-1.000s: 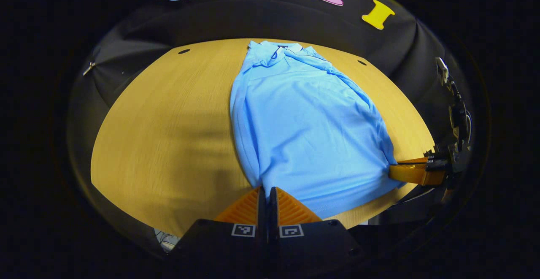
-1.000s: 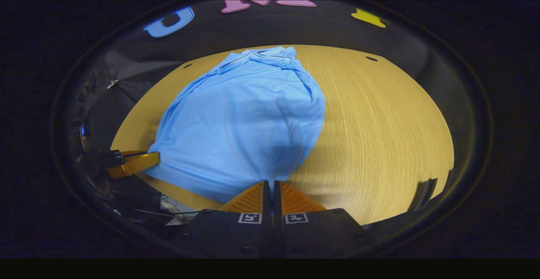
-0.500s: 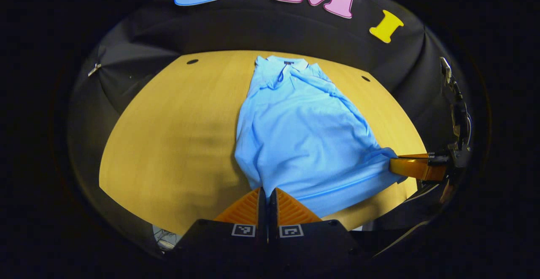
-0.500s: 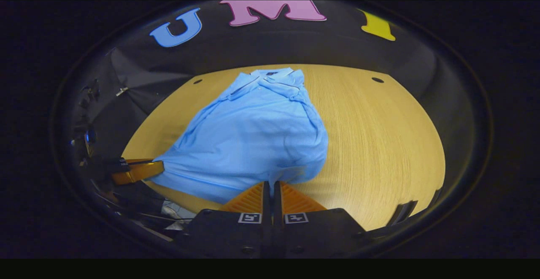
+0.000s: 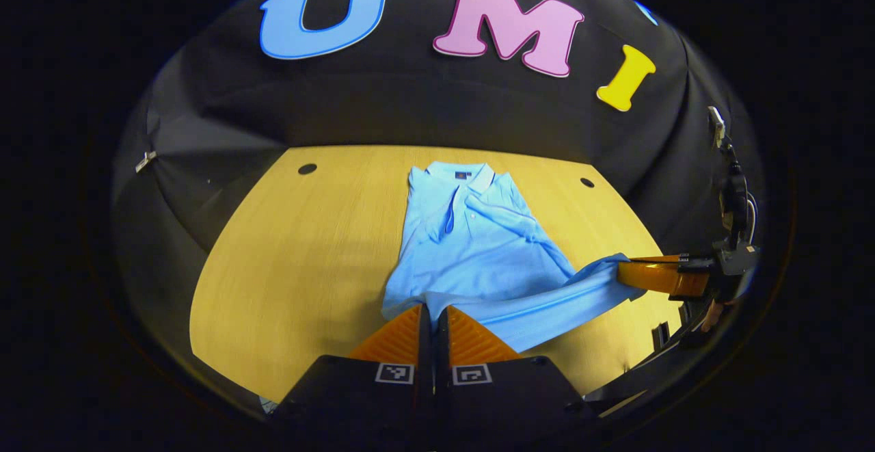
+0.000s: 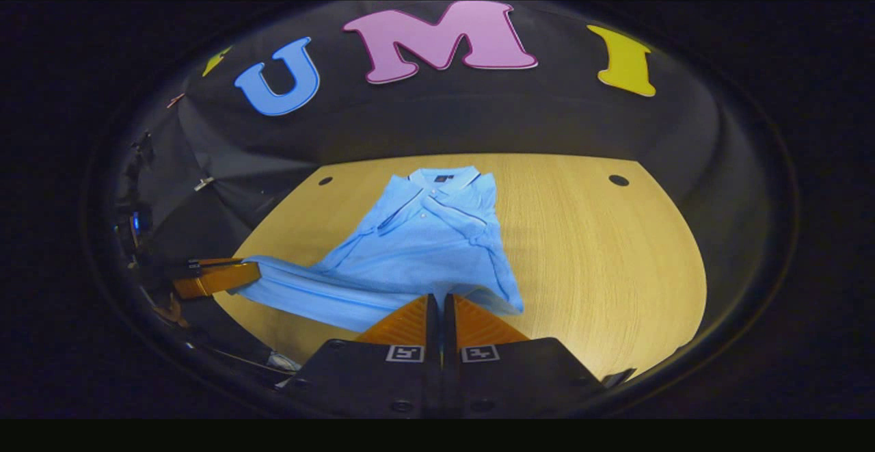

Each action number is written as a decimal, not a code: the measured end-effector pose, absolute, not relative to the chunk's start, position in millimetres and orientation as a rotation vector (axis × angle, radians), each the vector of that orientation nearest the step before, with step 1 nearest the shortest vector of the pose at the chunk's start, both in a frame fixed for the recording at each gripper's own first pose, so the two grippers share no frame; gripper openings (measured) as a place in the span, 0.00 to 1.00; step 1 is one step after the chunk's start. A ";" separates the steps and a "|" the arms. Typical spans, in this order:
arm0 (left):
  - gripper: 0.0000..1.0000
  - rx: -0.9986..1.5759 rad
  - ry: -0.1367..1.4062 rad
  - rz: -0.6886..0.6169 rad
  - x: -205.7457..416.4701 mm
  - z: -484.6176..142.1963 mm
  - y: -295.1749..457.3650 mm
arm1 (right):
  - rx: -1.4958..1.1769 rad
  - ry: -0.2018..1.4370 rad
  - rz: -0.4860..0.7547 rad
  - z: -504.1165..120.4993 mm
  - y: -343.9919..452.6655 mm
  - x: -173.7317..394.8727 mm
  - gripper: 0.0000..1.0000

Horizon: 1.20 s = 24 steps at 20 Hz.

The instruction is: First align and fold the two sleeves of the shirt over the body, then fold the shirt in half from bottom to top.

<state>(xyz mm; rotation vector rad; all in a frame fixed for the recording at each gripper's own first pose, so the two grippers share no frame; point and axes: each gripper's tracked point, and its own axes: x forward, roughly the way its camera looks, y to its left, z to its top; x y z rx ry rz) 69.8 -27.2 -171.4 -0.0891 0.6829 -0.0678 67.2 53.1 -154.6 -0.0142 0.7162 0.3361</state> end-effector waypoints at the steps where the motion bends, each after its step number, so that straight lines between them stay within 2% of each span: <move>1: 0.06 -0.088 0.672 -0.067 82.1 -163.3 -26.8 | -0.014 0.698 0.342 -146.4 55.1 79.4 0.02; 2: 0.06 -0.092 0.660 -0.067 94.0 -157.2 -26.7 | -0.018 0.680 0.348 -139.8 57.4 93.2 0.05; 3: 0.06 -0.093 0.649 -0.064 107.1 -150.0 -26.0 | -0.024 0.666 0.357 -134.3 59.3 105.7 0.00; 5: 0.06 -0.087 0.631 -0.059 135.8 -140.3 -23.3 | -0.027 0.637 0.369 -125.0 64.2 133.3 0.11; 6: 0.06 -0.076 0.621 -0.056 149.7 -136.4 -21.7 | -0.021 0.623 0.374 -121.3 67.5 148.9 0.05; 7: 0.06 -0.062 0.613 -0.051 165.3 -132.0 -19.9 | -0.014 0.610 0.378 -116.5 70.4 163.9 0.05; 8: 0.06 -0.051 0.603 -0.048 180.1 -129.9 -17.6 | -0.011 0.593 0.379 -111.5 72.6 181.2 0.11; 9: 0.06 -0.043 0.595 -0.048 198.2 -126.6 -17.3 | -0.012 0.572 0.381 -107.7 75.2 199.8 0.05; 10: 0.06 -0.037 0.589 -0.047 215.0 -125.0 -18.0 | -0.014 0.557 0.380 -104.7 76.9 216.1 0.05; 11: 0.06 -0.035 0.582 -0.048 231.7 -123.7 -17.9 | -0.014 0.540 0.377 -101.3 78.5 232.8 0.11; 12: 0.06 -0.034 0.574 -0.049 245.7 -122.7 -17.8 | -0.009 0.528 0.376 -99.8 80.6 249.6 0.05; 13: 0.11 -0.027 0.564 -0.050 262.7 -121.3 -17.1 | -0.009 0.516 0.371 -98.9 81.3 264.2 0.05; 14: 0.06 -0.015 0.556 -0.045 279.3 -121.7 -15.0 | -0.012 0.506 0.367 -99.3 81.9 280.3 0.05; 15: 0.06 -0.005 0.546 -0.042 297.1 -122.1 -12.2 | -0.016 0.498 0.362 -101.7 82.7 297.4 0.05; 16: 0.06 -0.004 0.545 -0.039 311.9 -123.2 -10.6 | -0.016 0.495 0.358 -104.0 83.2 312.8 0.11; 17: 0.06 -0.008 0.536 -0.035 329.2 -124.2 -8.4 | -0.017 0.487 0.353 -107.0 84.1 327.4 0.05; 18: 0.06 -0.016 0.530 -0.025 347.2 -129.8 -4.0 | -0.023 0.480 0.347 -110.8 84.0 342.7 0.05; 19: 0.06 -0.023 0.519 -0.019 364.1 -135.5 -0.1 | -0.025 0.484 0.345 -116.8 85.7 354.8 0.10; 20: 0.06 -0.026 0.517 -0.016 378.1 -142.7 3.0 | -0.024 0.482 0.343 -122.0 87.8 367.7 0.05; 21: 0.06 -0.022 0.510 -0.015 392.4 -150.4 5.9 | -0.025 0.479 0.342 -127.9 90.1 381.5 0.05; 22: 0.06 -0.018 0.512 -0.010 404.6 -161.2 10.1 | -0.033 0.474 0.337 -134.8 93.1 394.5 0.10; 23: 0.06 -0.021 0.510 -0.012 418.7 -171.0 12.8 | -0.044 0.471 0.334 -141.5 93.2 404.3 0.10; 24: 0.11 -0.032 0.515 -0.009 428.8 -181.6 16.1 | -0.055 0.469 0.330 -150.0 95.3 415.6 0.10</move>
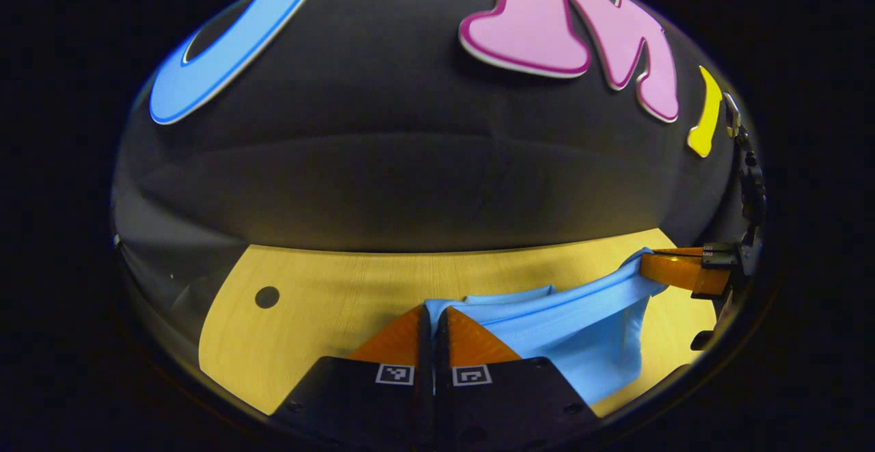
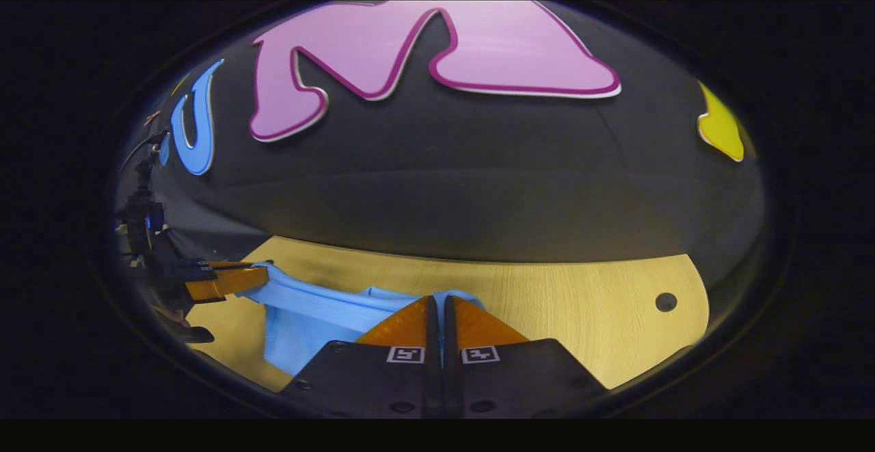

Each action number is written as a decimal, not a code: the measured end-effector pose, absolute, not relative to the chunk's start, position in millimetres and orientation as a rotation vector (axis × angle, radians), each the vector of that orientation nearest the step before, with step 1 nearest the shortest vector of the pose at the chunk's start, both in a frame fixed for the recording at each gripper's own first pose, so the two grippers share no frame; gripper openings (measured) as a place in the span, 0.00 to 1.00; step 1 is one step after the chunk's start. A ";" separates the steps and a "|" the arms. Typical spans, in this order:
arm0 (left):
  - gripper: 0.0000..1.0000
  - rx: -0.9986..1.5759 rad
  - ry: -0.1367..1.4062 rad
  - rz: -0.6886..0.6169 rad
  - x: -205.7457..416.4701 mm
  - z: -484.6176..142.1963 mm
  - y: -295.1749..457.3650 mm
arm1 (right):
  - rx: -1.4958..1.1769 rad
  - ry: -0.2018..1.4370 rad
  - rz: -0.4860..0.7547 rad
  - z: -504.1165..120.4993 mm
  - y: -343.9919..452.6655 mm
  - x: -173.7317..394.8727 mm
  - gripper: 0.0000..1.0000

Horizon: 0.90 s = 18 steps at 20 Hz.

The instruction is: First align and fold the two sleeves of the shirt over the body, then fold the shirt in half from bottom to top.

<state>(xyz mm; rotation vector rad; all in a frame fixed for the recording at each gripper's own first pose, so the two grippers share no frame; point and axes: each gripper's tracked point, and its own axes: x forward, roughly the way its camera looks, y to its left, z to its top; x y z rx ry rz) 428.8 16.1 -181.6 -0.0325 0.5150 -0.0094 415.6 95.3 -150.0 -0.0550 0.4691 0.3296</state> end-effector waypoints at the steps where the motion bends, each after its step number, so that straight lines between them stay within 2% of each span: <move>1: 0.06 -0.049 0.505 -0.012 440.6 -189.0 17.0 | -0.071 0.467 0.324 -157.9 94.7 425.8 0.10; 4: 0.06 -0.095 0.497 -0.018 463.0 -215.4 18.5 | -0.082 0.477 0.296 -185.0 93.5 443.8 0.10; 6: 0.06 -0.102 0.510 -0.003 474.3 -238.4 24.8 | -0.070 0.493 0.284 -202.1 91.8 452.0 0.00; 7: 0.11 -0.095 0.526 0.010 474.0 -247.4 22.8 | -0.066 0.500 0.289 -209.5 94.0 453.3 0.05; 8: 0.06 -0.075 0.540 0.035 474.7 -254.1 25.2 | -0.072 0.510 0.287 -217.4 95.2 454.1 0.10; 9: 0.16 -0.035 0.547 0.073 476.2 -257.1 30.5 | -0.086 0.516 0.284 -220.4 92.7 451.4 0.16; 10: 0.16 0.007 0.545 0.093 475.1 -255.6 32.2 | -0.103 0.512 0.271 -220.7 88.6 450.1 0.21; 14: 0.64 0.027 0.425 -0.002 455.8 -209.6 15.9 | -0.106 0.445 0.267 -201.3 83.9 425.1 0.41; 17: 1.00 0.038 0.324 -0.008 416.3 -161.2 7.1 | -0.121 0.386 0.235 -178.1 66.0 396.7 0.98; 18: 0.99 0.042 0.292 -0.007 400.8 -148.8 3.6 | -0.125 0.365 0.221 -167.2 60.5 385.8 1.00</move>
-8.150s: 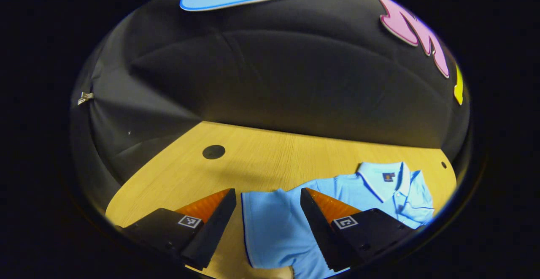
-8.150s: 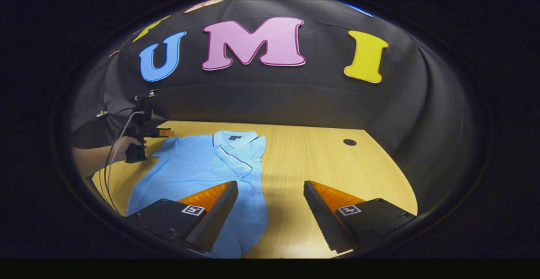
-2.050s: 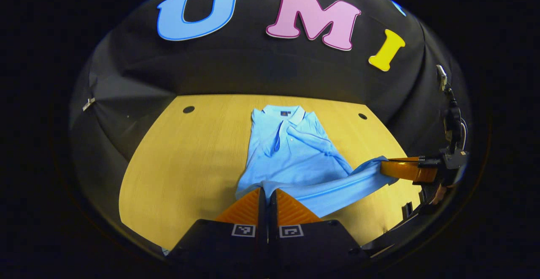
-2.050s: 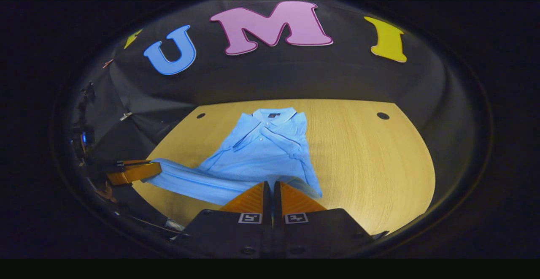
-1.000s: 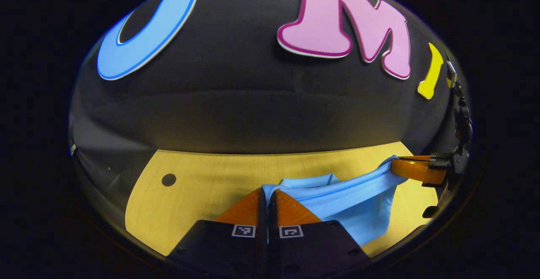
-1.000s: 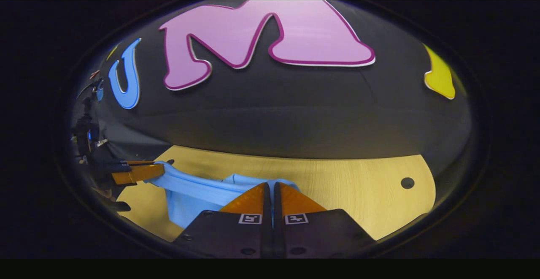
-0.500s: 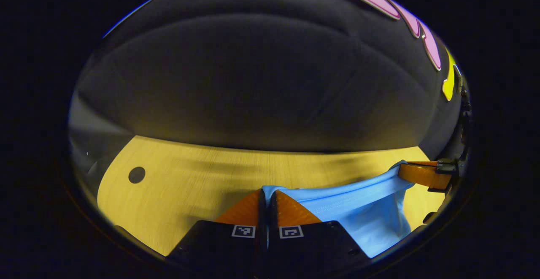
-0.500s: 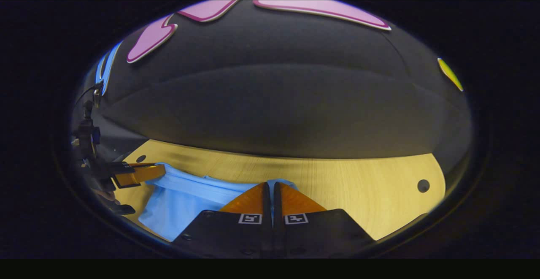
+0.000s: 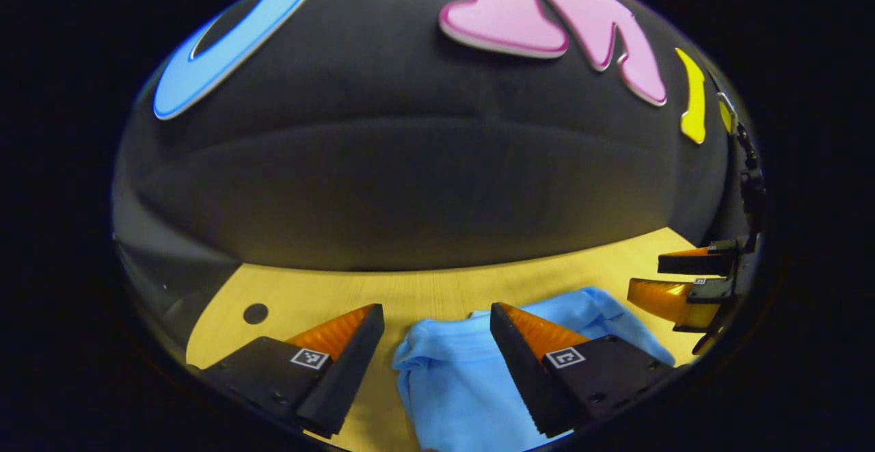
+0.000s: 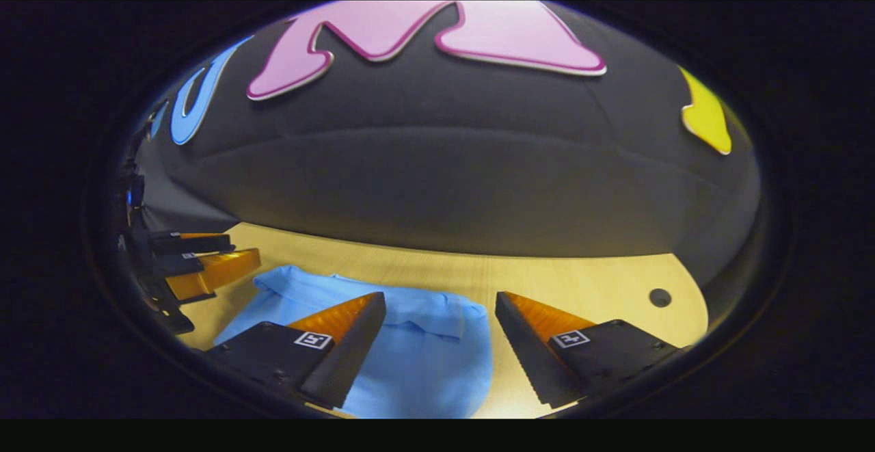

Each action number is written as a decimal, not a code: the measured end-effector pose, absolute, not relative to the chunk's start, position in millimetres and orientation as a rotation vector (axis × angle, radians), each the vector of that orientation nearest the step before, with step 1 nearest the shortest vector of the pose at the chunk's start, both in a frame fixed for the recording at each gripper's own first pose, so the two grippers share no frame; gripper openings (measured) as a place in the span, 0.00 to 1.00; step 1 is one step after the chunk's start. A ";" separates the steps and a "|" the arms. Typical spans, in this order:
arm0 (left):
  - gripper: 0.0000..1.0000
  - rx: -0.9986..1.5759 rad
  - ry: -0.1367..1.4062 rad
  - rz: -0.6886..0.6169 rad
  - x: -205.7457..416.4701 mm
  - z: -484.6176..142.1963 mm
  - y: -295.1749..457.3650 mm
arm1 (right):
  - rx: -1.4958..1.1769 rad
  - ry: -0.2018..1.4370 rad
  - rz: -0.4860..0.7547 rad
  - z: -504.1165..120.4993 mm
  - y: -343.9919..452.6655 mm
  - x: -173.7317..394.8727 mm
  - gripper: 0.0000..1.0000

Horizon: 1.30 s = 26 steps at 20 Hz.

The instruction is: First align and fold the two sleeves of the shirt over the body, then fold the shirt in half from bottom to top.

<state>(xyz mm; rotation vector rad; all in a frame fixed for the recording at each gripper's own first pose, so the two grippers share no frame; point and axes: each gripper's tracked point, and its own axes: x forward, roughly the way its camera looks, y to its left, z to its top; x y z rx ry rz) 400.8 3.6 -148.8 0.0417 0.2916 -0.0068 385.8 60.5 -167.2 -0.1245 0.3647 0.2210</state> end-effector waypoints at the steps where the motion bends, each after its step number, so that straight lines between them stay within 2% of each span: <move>1: 0.99 0.041 0.257 -0.005 383.6 -133.4 0.9 | -0.127 0.340 0.204 -151.5 57.0 371.4 1.00; 6: 0.99 -0.003 0.139 -0.005 284.3 -59.9 -15.7 | -0.183 0.196 0.163 -67.8 57.8 285.6 1.00; 13: 0.99 -0.029 0.021 0.021 134.2 9.7 -7.9 | -0.164 0.062 0.184 31.1 84.1 146.1 0.97; 19: 0.98 -0.019 -0.046 0.001 21.7 46.9 -14.5 | -0.175 0.007 0.185 64.4 86.6 40.6 0.97; 21: 0.98 -0.036 -0.048 -0.002 -7.0 48.8 -19.6 | -0.167 0.013 0.195 66.9 86.1 15.7 0.99; 26: 0.98 -0.038 -0.064 -0.007 -63.7 55.5 -27.2 | -0.157 -0.003 0.206 80.5 77.4 -38.4 0.97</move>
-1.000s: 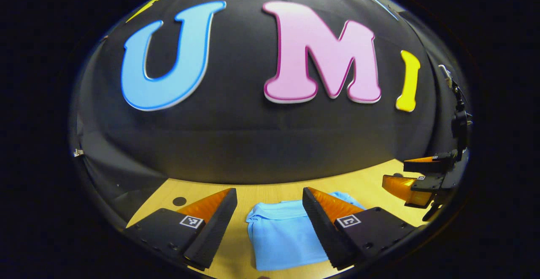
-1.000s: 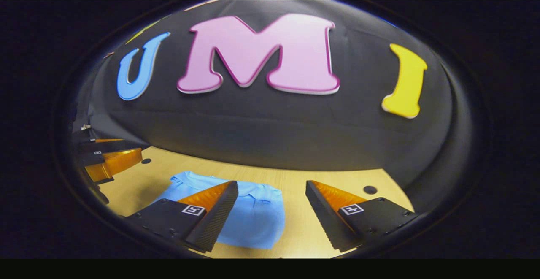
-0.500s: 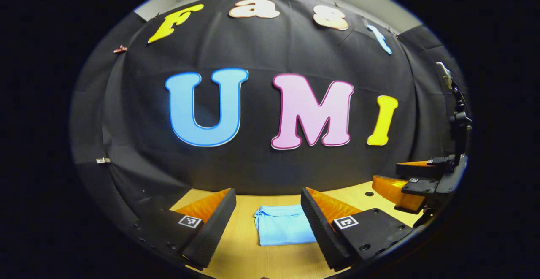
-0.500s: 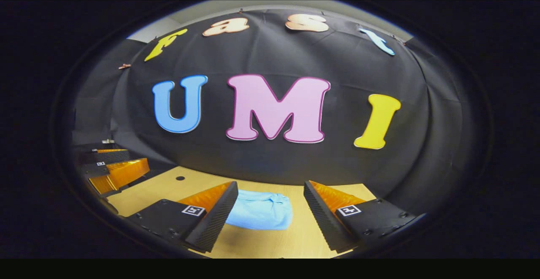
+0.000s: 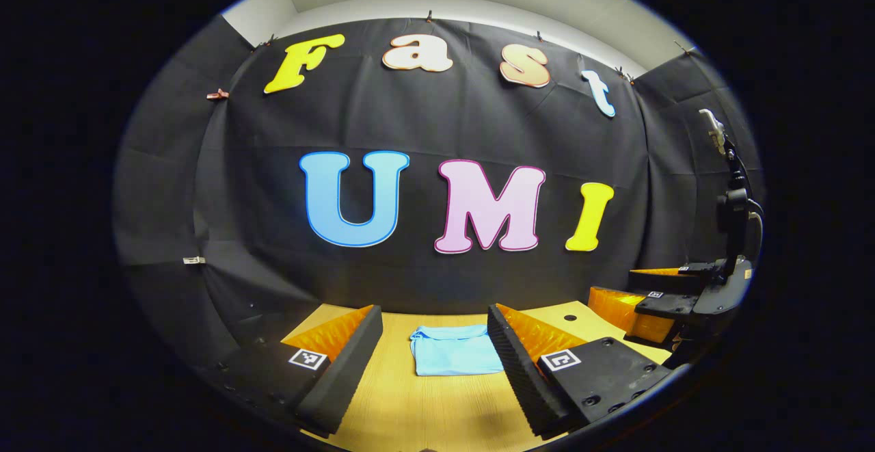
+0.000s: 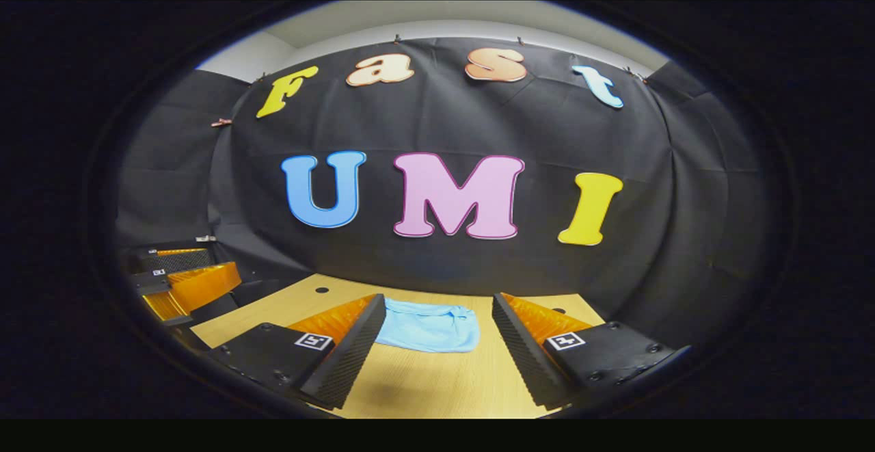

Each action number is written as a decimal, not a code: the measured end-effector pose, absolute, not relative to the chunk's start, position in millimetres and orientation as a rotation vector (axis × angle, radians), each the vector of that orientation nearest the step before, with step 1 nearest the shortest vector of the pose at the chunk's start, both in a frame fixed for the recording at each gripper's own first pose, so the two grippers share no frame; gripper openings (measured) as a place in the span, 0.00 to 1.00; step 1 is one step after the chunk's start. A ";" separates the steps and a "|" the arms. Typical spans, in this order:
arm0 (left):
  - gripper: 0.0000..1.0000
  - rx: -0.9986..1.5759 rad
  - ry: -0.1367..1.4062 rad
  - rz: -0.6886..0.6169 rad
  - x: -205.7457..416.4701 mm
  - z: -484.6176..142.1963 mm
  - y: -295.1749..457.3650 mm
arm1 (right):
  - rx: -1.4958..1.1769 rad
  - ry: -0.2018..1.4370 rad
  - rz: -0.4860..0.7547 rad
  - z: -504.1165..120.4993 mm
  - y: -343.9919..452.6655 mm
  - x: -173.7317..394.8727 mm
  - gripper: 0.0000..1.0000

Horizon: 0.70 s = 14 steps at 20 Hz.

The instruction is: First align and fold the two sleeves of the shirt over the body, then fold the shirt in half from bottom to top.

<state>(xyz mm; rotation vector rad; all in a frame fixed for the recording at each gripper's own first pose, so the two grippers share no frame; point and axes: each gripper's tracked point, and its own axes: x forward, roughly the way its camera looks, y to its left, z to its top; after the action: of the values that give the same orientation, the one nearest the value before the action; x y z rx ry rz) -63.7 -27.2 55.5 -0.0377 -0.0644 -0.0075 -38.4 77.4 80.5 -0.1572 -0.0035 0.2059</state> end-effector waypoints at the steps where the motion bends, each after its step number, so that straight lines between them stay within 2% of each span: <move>1: 0.98 -0.029 -0.066 -0.017 -75.2 57.8 -30.2 | -0.163 -0.007 0.203 80.6 71.8 -51.0 0.97; 7: 0.98 -0.024 -0.059 -0.033 -138.6 55.5 -40.1 | -0.153 -0.001 0.216 79.3 57.5 -108.3 0.97; 8: 0.94 -0.025 -0.053 -0.033 -145.8 54.7 -41.3 | -0.162 -0.005 0.219 79.8 57.5 -115.1 0.97; 9: 0.98 -0.017 -0.049 -0.030 -152.7 53.6 -41.5 | -0.164 -0.003 0.224 78.2 59.2 -123.5 0.97; 14: 0.98 0.025 -0.047 -0.050 -166.9 50.6 -48.5 | -0.131 0.013 0.244 73.3 69.2 -143.1 0.97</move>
<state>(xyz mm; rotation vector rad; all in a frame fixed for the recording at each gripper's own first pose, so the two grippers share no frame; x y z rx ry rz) -166.9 -48.5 50.6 0.0250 -0.0469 -0.0504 -143.1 69.2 73.3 -0.1306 0.0127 0.2440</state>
